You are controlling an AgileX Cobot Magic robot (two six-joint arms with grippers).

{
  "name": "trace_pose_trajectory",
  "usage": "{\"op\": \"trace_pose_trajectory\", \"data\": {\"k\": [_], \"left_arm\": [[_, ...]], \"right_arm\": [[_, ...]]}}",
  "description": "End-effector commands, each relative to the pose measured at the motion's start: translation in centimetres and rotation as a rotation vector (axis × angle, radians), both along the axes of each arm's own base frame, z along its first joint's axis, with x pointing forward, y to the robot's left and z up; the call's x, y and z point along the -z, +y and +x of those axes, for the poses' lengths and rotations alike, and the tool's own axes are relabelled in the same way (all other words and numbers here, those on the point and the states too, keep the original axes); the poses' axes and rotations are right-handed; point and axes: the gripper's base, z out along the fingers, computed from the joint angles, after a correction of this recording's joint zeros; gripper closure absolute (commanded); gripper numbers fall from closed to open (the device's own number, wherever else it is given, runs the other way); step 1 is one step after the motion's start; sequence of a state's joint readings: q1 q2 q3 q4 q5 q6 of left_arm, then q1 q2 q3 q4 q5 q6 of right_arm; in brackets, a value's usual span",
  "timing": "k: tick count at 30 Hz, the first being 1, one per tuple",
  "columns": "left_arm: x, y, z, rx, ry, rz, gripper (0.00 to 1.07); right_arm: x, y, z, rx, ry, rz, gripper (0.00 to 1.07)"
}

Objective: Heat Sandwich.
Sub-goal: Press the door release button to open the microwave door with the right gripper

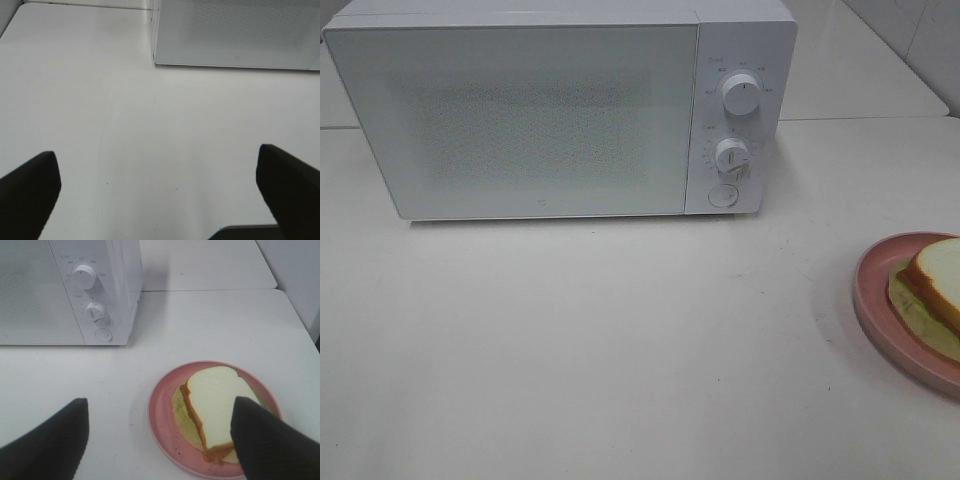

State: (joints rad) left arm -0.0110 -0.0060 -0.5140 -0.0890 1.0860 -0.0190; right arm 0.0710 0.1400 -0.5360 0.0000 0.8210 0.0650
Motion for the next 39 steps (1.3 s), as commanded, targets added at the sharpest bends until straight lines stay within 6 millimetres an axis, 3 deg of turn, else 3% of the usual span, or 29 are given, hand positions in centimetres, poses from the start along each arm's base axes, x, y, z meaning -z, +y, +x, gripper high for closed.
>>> {"op": "trace_pose_trajectory", "data": {"k": [1,14,33,39], "left_arm": [[-0.1,-0.1,-0.3,0.012,-0.035,-0.008,0.07],[-0.1,-0.1,-0.3,0.012,-0.035,-0.008,0.07],[-0.1,-0.1,-0.3,0.012,-0.035,-0.008,0.07],[-0.1,-0.1,-0.3,0.012,-0.035,-0.008,0.07]], "right_arm": [[-0.5,0.1,1.3,0.012,-0.001,0.011,0.33],[-0.6,0.4,6.5,0.012,0.046,0.008,0.33],[1.6,1.0,15.6,0.013,0.059,0.009,0.33],[2.2,1.1,17.5,0.01,0.018,0.006,0.33]]}}
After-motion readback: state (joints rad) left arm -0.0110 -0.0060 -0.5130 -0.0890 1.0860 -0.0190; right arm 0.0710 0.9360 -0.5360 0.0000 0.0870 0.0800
